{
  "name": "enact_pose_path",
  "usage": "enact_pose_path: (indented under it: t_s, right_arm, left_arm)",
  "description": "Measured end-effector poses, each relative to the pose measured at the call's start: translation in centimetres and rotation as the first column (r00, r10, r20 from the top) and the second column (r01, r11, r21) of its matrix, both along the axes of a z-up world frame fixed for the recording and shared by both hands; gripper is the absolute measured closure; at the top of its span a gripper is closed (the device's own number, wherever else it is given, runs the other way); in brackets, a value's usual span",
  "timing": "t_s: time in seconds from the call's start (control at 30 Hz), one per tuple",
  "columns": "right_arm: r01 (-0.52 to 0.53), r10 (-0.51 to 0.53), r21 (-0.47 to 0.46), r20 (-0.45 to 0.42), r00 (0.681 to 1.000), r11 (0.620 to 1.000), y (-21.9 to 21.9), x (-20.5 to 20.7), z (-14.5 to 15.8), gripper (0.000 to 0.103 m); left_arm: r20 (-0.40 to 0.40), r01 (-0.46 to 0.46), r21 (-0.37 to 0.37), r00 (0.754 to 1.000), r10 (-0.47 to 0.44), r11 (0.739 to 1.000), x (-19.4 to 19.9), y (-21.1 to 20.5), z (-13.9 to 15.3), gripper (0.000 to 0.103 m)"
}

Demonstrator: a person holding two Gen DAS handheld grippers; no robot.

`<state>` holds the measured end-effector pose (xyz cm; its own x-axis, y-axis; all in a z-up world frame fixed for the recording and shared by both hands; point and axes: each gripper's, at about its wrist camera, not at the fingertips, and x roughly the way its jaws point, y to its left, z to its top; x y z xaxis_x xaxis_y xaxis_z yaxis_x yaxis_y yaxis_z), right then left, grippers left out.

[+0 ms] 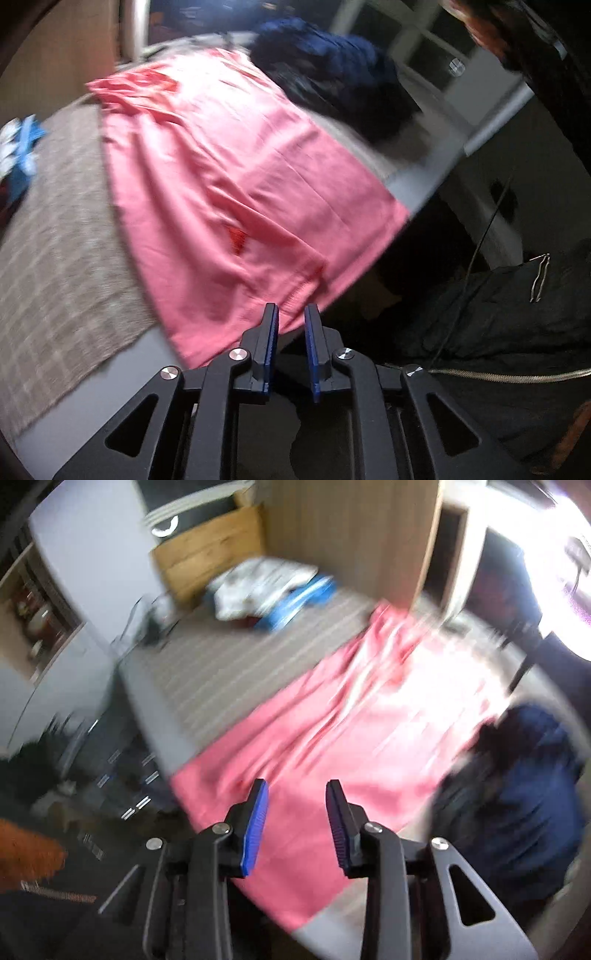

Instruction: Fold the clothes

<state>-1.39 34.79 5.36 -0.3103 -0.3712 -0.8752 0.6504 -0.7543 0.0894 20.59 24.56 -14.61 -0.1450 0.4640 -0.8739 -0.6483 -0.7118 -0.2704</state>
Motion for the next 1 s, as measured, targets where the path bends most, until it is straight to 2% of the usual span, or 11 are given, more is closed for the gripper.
enact_pose_path:
  t_s: [0.07, 0.13, 0.23, 0.37, 0.43, 0.53, 0.63, 0.7, 0.8, 0.87, 1.0]
  right_arm:
    - [-0.003, 0.008, 0.066, -0.069, 0.998, 0.998, -0.9, -4.1, 1.5, 0.062]
    - [-0.012, 0.033, 0.157, -0.128, 0.991, 0.988, -2.5, -8.1, 0.8, 0.056]
    - [-0.015, 0.051, 0.232, -0.148, 0.988, 0.973, -4.5, -14.8, -3.0, 0.056]
    - [-0.004, 0.024, 0.244, -0.079, 0.997, 0.970, -5.3, -23.7, -9.8, 0.056]
    - [0.001, 0.010, 0.244, -0.043, 0.999, 0.970, -5.6, -26.9, -13.0, 0.056]
    - [0.003, -0.007, 0.238, 0.016, 1.000, 0.971, -6.1, -31.1, -17.5, 0.056]
    - [-0.006, -0.005, 0.214, 0.053, 0.999, 0.977, -6.6, -32.9, -19.9, 0.056]
    - [-0.037, 0.024, 0.230, 0.058, 0.998, 0.972, -7.1, -32.9, -20.7, 0.056]
    - [-0.088, 0.073, 0.262, 0.065, 0.995, 0.961, -7.9, -32.6, -21.9, 0.056]
    - [-0.111, 0.098, 0.272, 0.064, 0.993, 0.956, -8.3, -32.5, -22.1, 0.056]
    - [-0.124, 0.124, 0.230, 0.016, 0.992, 0.965, -8.5, -32.4, -19.8, 0.056]
  left_arm:
    - [-0.011, -0.056, 0.022, 0.998, 0.057, 0.998, -0.3, -0.6, 0.9, 0.086]
    - [-0.013, -0.112, 0.045, 0.994, 0.113, 0.993, -0.9, -0.6, 1.5, 0.083]
    - [-0.016, -0.190, 0.034, 0.982, 0.191, 0.981, -1.9, 1.4, 0.6, 0.077]
    - [-0.010, -0.312, -0.014, 0.950, 0.312, 0.950, -3.3, 2.7, -0.9, 0.077]
    - [0.009, -0.426, -0.049, 0.904, 0.427, 0.903, -3.8, 1.3, -2.0, 0.077]
    - [0.030, -0.575, -0.147, 0.811, 0.584, 0.805, -3.4, -1.8, -4.0, 0.076]
    - [0.058, -0.671, -0.207, 0.718, 0.693, 0.712, -2.1, -4.6, -5.1, 0.076]
    - [0.073, -0.706, -0.211, 0.678, 0.732, 0.676, -1.3, -5.6, -5.1, 0.075]
    - [0.070, -0.723, -0.220, 0.658, 0.749, 0.655, -1.1, -5.7, -5.0, 0.069]
    - [0.078, -0.725, -0.210, 0.657, 0.750, 0.656, -1.4, -5.3, -5.0, 0.069]
    - [0.085, -0.713, -0.213, 0.668, 0.739, 0.668, -2.3, -4.6, -5.3, 0.068]
